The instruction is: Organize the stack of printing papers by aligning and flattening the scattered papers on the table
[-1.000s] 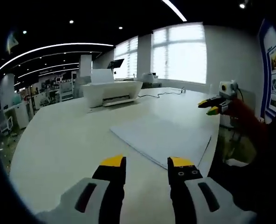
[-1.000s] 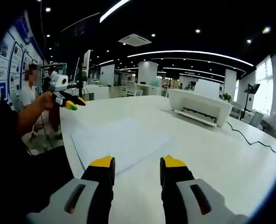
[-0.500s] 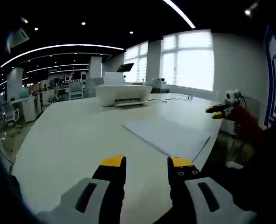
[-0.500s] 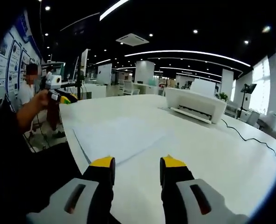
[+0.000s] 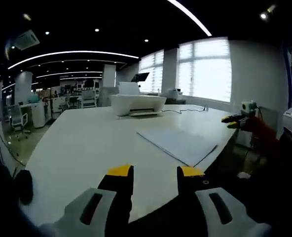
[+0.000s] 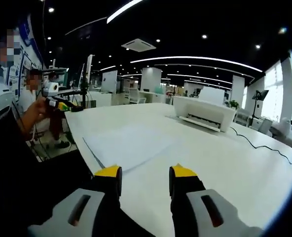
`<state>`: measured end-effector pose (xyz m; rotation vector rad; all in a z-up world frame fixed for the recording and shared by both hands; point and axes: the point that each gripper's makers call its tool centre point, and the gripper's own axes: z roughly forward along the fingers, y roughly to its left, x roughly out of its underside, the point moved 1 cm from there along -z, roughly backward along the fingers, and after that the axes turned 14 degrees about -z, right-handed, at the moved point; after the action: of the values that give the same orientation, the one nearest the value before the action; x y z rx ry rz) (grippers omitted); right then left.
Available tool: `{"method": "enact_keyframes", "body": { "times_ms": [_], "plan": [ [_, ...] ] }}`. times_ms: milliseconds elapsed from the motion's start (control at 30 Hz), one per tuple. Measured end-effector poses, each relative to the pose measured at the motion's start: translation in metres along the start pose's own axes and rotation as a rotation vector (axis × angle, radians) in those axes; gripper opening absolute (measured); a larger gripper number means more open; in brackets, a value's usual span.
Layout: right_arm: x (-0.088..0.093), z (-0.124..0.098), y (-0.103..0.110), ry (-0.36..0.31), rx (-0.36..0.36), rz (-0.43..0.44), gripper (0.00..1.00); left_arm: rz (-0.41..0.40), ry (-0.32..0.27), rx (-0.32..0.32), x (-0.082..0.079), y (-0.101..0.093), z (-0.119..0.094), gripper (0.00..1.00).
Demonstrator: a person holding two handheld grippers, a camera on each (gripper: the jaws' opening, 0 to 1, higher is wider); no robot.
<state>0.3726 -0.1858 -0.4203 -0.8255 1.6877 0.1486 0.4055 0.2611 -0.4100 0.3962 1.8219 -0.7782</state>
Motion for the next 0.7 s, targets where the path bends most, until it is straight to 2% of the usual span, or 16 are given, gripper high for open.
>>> {"method": "enact_keyframes", "body": {
  "times_ms": [300, 433, 567, 700],
  "plan": [
    [0.001, -0.016, 0.017, -0.004, -0.006, 0.005, 0.35, -0.026, -0.032, -0.071, 0.007, 0.005, -0.044, 0.40],
    [-0.002, -0.028, 0.024, -0.028, 0.010, 0.012, 0.35, -0.039, -0.054, -0.106, 0.014, 0.005, -0.062, 0.40],
    [-0.001, -0.033, 0.031, -0.022, 0.017, 0.015, 0.34, -0.051, -0.070, -0.122, 0.016, 0.005, -0.067, 0.40],
    [-0.003, -0.031, 0.037, -0.027, -0.001, 0.007, 0.34, -0.040, -0.060, -0.130, 0.012, 0.007, -0.066, 0.40]
  ]
}}
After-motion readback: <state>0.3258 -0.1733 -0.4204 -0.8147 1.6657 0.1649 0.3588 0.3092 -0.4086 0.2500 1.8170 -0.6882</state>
